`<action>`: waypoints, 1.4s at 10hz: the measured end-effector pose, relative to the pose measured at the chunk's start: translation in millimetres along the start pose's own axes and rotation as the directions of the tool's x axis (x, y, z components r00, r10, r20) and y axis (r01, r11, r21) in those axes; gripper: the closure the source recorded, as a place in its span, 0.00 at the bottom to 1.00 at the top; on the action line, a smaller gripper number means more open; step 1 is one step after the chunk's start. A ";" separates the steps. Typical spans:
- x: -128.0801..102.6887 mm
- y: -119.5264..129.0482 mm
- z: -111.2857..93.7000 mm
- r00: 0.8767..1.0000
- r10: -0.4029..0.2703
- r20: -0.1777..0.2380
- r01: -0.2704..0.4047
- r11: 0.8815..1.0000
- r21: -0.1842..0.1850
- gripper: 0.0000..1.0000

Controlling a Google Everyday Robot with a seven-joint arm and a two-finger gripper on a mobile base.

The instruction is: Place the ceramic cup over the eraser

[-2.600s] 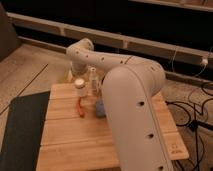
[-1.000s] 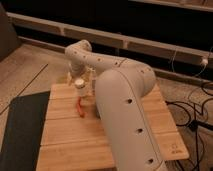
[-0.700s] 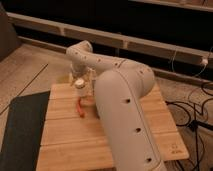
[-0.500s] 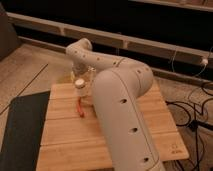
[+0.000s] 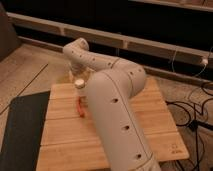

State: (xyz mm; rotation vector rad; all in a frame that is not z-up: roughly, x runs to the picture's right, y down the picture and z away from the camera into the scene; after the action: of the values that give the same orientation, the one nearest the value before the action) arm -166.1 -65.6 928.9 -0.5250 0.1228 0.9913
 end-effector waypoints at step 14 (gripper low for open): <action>8.6 16.1 29.9 0.999 -0.018 -0.051 0.015 0.998 -0.057 1.00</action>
State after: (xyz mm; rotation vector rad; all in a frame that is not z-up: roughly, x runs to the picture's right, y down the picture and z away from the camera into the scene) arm -178.7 -37.9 946.2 -0.6025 0.1366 0.9678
